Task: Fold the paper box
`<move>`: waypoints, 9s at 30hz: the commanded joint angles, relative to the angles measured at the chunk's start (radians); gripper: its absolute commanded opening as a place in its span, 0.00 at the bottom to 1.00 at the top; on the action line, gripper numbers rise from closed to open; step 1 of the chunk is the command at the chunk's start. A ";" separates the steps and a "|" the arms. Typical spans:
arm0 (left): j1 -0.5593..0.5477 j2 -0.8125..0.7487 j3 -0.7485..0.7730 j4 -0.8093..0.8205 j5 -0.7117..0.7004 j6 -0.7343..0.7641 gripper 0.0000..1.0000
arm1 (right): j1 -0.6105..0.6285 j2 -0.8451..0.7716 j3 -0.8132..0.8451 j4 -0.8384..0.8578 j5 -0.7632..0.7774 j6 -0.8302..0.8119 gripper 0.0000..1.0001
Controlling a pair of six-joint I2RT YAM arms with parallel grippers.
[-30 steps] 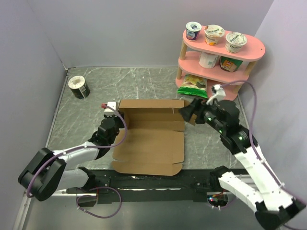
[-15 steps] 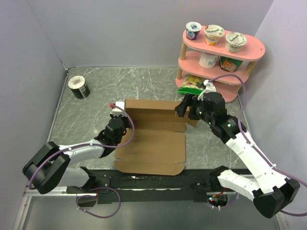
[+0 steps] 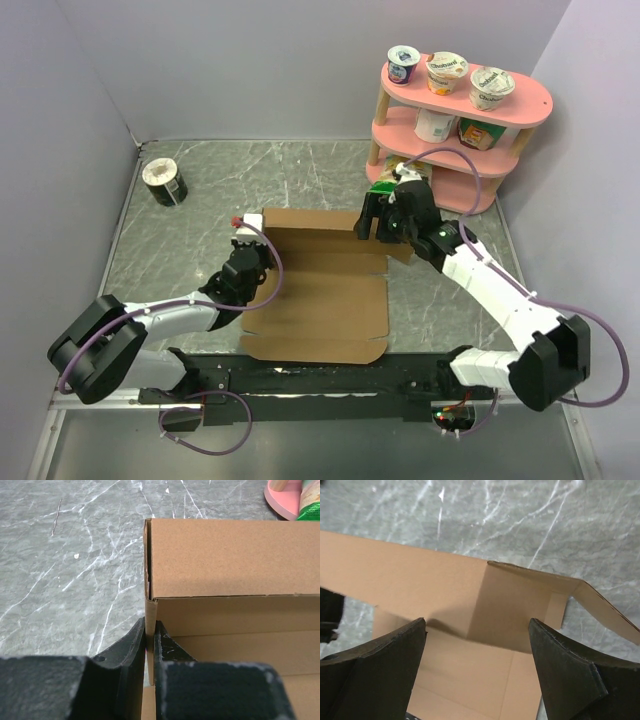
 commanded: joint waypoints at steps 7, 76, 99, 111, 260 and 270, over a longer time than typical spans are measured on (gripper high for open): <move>-0.014 0.016 0.009 -0.070 0.008 0.003 0.10 | -0.060 0.060 0.015 0.135 -0.116 0.051 0.91; -0.037 0.053 0.117 -0.241 -0.044 -0.034 0.04 | -0.124 -0.503 -0.541 0.103 -0.101 0.178 0.94; -0.024 0.056 0.121 -0.257 0.008 -0.034 0.04 | -0.202 -0.025 -0.624 0.619 -0.024 0.300 0.77; -0.023 0.064 0.121 -0.253 0.021 -0.031 0.04 | -0.202 0.161 -0.592 0.778 -0.044 0.192 0.75; 0.282 -0.395 -0.069 -0.245 0.530 -0.287 0.01 | -0.313 -0.275 -0.950 1.608 -0.694 0.754 0.81; 0.273 -0.393 -0.075 -0.207 0.568 -0.267 0.01 | -0.285 -0.221 -0.936 1.597 -0.674 0.731 0.85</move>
